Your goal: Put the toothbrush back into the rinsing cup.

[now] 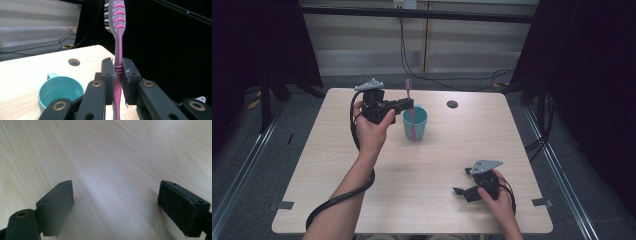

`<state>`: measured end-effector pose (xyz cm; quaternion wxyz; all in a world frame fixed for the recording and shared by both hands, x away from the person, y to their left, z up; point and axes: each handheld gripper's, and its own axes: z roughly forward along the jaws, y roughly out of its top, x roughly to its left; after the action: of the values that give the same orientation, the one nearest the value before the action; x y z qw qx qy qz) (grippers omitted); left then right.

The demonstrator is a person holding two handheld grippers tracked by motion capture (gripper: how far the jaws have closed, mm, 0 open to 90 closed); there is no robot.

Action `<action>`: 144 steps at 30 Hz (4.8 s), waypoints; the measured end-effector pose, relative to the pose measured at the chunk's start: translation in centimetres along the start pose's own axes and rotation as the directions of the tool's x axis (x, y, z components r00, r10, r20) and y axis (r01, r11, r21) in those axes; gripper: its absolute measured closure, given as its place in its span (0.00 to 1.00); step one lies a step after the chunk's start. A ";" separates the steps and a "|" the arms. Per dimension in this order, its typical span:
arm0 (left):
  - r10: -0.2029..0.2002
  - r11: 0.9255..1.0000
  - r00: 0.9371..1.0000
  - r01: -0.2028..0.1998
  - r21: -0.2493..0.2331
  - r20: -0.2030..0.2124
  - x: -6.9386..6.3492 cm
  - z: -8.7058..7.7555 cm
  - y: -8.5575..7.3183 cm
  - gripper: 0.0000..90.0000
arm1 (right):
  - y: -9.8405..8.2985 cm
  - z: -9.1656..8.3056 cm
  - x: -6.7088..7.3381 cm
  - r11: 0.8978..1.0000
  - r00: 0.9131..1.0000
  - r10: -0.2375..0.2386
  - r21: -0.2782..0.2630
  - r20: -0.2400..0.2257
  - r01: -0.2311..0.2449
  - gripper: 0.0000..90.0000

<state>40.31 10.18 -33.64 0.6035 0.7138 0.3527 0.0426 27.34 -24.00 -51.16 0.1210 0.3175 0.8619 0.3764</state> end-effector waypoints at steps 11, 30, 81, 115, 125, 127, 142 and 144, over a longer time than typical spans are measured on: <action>0.008 1.000 1.000 -0.008 -0.005 -0.008 0.4 0.7 0.7 0.91 | 0.0 0.0 0.0 1.000 1.000 -0.003 -0.001 0.004 0.003 0.14; 0.020 0.999 0.999 -0.021 -0.025 -0.031 1.5 1.6 1.7 0.91 | 0.0 0.0 0.0 1.000 1.000 -0.004 -0.001 0.004 0.004 0.14; 0.021 1.000 0.987 -0.023 -0.014 -0.160 5.1 5.8 1.1 0.90 | 0.0 0.0 0.0 1.000 1.000 -0.008 -0.002 0.001 0.008 0.14; 0.000 1.000 0.979 0.005 0.028 -0.202 7.0 7.3 -2.3 0.90 | 0.0 0.0 0.2 1.000 1.000 -0.015 -0.002 -0.002 0.015 0.15; -0.017 0.999 0.979 0.027 0.047 -0.202 7.1 7.4 -3.6 0.90 | 0.0 0.0 0.2 1.000 1.000 -0.017 -0.002 -0.004 0.017 0.15; -0.013 0.998 0.979 0.026 0.062 -0.203 7.2 7.5 -3.9 0.90 | 0.0 0.0 0.2 1.000 1.000 -0.016 -0.002 -0.004 0.016 0.15; -0.046 0.994 0.977 0.065 0.084 -0.210 7.4 7.4 -5.2 0.88 | 0.0 0.0 0.3 1.000 1.000 -0.021 -0.002 -0.008 0.021 0.15; -0.052 0.994 0.976 0.071 0.085 -0.210 7.5 7.3 -5.3 0.82 | 0.0 0.0 0.3 1.000 1.000 -0.023 -0.001 -0.009 0.023 0.15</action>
<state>47.05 8.35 -43.04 0.5310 0.7213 0.4372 0.0816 27.08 -23.76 -51.15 0.1217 0.3059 0.8658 0.3769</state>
